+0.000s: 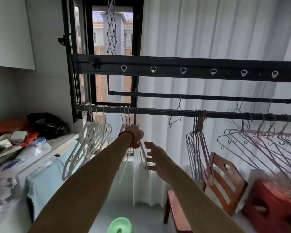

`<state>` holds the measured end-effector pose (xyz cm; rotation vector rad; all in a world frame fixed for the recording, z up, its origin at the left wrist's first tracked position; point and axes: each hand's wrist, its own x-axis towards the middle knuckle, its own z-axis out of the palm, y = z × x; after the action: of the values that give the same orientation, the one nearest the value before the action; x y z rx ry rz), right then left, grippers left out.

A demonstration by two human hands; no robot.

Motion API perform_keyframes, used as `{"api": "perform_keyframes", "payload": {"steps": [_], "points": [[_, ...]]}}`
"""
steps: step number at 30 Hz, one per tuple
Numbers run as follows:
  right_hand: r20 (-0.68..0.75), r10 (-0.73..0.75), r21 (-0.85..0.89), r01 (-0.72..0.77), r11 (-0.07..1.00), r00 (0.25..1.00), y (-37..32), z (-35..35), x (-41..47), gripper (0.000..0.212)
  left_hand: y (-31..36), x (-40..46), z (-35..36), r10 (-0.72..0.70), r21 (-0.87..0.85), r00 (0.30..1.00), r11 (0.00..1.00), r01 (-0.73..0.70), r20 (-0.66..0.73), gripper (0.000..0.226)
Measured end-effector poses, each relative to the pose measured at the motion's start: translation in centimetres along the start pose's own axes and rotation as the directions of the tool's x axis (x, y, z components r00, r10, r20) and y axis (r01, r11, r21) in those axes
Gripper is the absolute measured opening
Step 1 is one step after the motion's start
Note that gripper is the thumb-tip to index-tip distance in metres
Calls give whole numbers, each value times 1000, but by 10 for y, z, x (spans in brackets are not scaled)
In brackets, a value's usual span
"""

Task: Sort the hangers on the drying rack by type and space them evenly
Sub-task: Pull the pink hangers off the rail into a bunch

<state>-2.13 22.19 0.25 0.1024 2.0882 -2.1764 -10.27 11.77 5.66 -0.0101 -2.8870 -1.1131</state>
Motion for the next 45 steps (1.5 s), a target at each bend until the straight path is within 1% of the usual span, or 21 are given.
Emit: {"api": "perform_keyframes", "payload": {"steps": [2,4,5,7,8,10,12,15,17,19,21,23,25,28,30,33,35,37,40,42,45], "points": [[-53,-17,-30,16,999,998,2,-4,1,39,-2,-1,4,72,106,996,992,-66,-54,26],[-73,-22,19,24,1000,997,5,-8,-1,34,-1,-9,4,119,205,986,974,-93,-118,29],[-70,-28,48,32,998,997,6,-9,-4,34,1,-16,3,159,296,975,949,-108,-154,31],[-61,-66,80,71,994,996,6,-13,-11,33,8,-33,5,288,442,928,882,-161,-237,34],[-59,-95,103,100,990,994,4,-15,-15,31,15,-45,7,351,437,896,875,-210,-273,35],[-62,-169,153,177,972,984,-3,-20,-25,28,34,-72,11,435,306,844,888,-344,-313,33],[-89,-248,189,260,947,965,-11,-31,-38,32,55,-92,21,481,142,816,876,-461,-320,25],[-170,-319,189,348,918,932,-19,-62,-59,34,81,-117,41,530,-54,784,817,-574,-324,21],[-226,-347,120,379,917,910,-23,-90,-76,33,97,-132,58,546,-219,789,764,-607,-283,22],[-270,-355,66,385,921,895,-24,-118,-93,30,113,-145,80,539,-349,811,733,-584,-227,24],[-325,-346,21,373,928,880,-21,-150,-108,33,127,-155,103,541,-417,819,710,-567,-192,23],[-403,-331,11,366,931,853,-17,-182,-124,27,141,-165,128,526,-494,840,699,-517,-135,21],[-478,-328,-40,352,935,815,-12,-212,-139,17,154,-176,150,533,-486,841,714,-503,-87,18],[-527,-384,-225,310,923,758,-3,-251,-164,20,171,-193,178,584,-355,809,745,-565,-64,20],[-530,-397,-287,282,915,750,5,-272,-180,21,179,-202,192,576,-268,815,778,-569,-60,22],[-517,-411,-349,253,902,751,19,-301,-194,22,181,-211,210,551,-205,832,808,-553,-71,27],[-498,-410,-396,220,891,764,26,-311,-196,19,175,-213,213,535,-153,833,820,-552,-140,30],[-474,-418,-431,210,878,775,30,-313,-193,19,165,-207,208,497,-107,828,838,-536,-259,31],[-426,-409,-443,209,872,807,29,-298,-178,21,144,-182,192,375,-45,853,907,-418,-362,37],[-386,-419,-473,214,855,822,28,-285,-160,22,132,-159,180,289,4,904,953,-303,-317,47],[-291,-405,-523,210,826,867,26,-266,-129,25,119,-130,173,149,-138,981,977,-166,-124,58]]}}
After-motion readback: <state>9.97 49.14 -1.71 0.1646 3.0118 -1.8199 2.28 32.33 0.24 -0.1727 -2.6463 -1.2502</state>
